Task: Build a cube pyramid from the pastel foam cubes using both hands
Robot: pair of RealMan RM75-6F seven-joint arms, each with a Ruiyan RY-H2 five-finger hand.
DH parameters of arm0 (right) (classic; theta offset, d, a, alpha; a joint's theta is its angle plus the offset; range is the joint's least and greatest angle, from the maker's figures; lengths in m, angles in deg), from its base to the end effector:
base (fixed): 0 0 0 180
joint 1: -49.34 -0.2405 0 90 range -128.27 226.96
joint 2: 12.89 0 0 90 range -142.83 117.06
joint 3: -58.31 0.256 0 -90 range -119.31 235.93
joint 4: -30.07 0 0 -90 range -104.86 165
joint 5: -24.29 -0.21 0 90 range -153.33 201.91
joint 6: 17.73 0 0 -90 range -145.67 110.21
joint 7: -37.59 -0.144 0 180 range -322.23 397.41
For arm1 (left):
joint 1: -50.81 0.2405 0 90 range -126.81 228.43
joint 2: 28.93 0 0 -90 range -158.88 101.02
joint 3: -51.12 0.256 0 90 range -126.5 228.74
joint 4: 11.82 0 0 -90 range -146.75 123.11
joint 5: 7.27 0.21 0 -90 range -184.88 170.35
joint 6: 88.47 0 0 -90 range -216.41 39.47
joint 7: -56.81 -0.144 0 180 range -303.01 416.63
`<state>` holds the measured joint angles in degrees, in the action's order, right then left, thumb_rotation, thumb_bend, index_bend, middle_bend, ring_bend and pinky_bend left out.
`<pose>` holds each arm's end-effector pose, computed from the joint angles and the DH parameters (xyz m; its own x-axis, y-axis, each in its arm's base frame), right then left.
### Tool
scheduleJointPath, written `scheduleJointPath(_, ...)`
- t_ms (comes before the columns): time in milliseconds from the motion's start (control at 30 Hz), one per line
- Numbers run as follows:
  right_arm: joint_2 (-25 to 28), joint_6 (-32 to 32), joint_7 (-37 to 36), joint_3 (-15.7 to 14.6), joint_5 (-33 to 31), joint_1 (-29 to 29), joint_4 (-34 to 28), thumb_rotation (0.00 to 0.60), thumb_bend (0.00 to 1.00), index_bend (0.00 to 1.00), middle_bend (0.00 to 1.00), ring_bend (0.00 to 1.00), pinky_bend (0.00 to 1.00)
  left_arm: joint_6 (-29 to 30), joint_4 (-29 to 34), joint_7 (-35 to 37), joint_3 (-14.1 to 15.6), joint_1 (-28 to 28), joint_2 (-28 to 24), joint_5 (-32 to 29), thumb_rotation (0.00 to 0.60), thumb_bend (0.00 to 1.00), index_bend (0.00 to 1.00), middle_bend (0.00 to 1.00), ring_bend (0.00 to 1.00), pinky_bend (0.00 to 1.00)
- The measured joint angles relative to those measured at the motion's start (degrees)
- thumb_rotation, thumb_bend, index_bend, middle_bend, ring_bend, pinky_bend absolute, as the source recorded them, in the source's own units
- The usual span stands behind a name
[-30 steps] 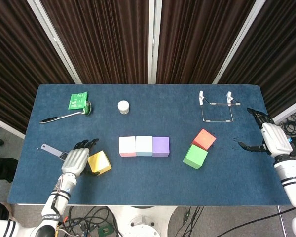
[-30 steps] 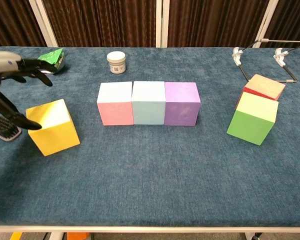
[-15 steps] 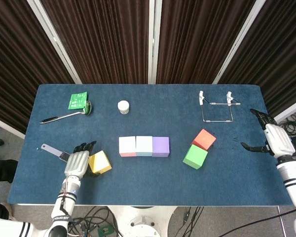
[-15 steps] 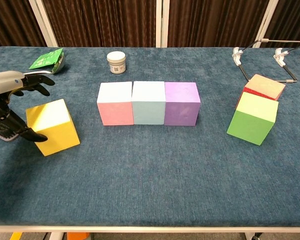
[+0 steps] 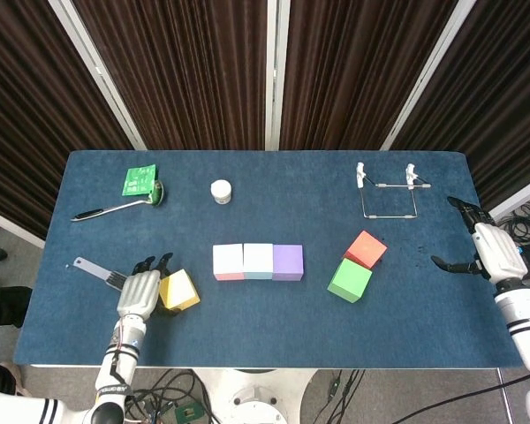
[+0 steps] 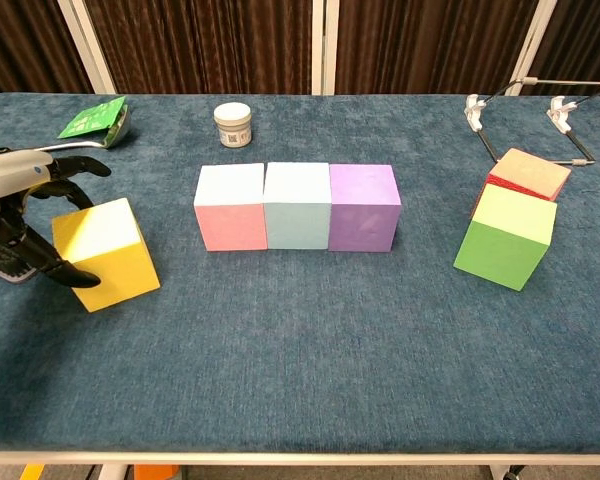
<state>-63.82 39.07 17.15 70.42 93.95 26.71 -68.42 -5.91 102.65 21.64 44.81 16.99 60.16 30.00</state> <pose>-0.2687 -0.2980 0.1979 0.0798 -0.1885 0.9788 -0.9959 0.0268 0.0864 -0.1597 0.2442 0.0006 0.1702 0.3989 0.9010 0.9654 0.1159 -0.2337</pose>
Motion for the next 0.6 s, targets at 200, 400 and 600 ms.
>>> scheduleJointPath(200, -0.2, -0.3, -0.2, -0.1, -0.1, 0.0, 0.3, 0.6, 0.11, 0.0, 0.06, 0.0, 0.0, 0.2, -0.2, -0.2, -0.6, 0.3, 0.0, 1.3, 0.6, 0.19, 0.11, 0.46, 0.07, 0.1)
scheduleJointPath(400, 0.1, -0.6, -0.6, -0.1, 0.1, 0.0, 0.2, 0.6, 0.11, 0.0, 0.06, 0.0, 0.0, -0.6, 0.3, -0.8, -1.0, 0.4, -1.2, 1.9, 0.6, 0.24, 0.13, 0.49, 0.09, 0.11)
scheduleJointPath(600, 0.9, -0.6, -0.1, 0.1, 0.0, -0.2, -0.6, 0.6, 0.11, 0.0, 0.06, 0.0, 0.0, -3.2, 3.5, -0.6, -2.6, -0.1, -6.2, 2.0, 0.6, 0.25, 0.13, 0.5, 0.1, 0.11)
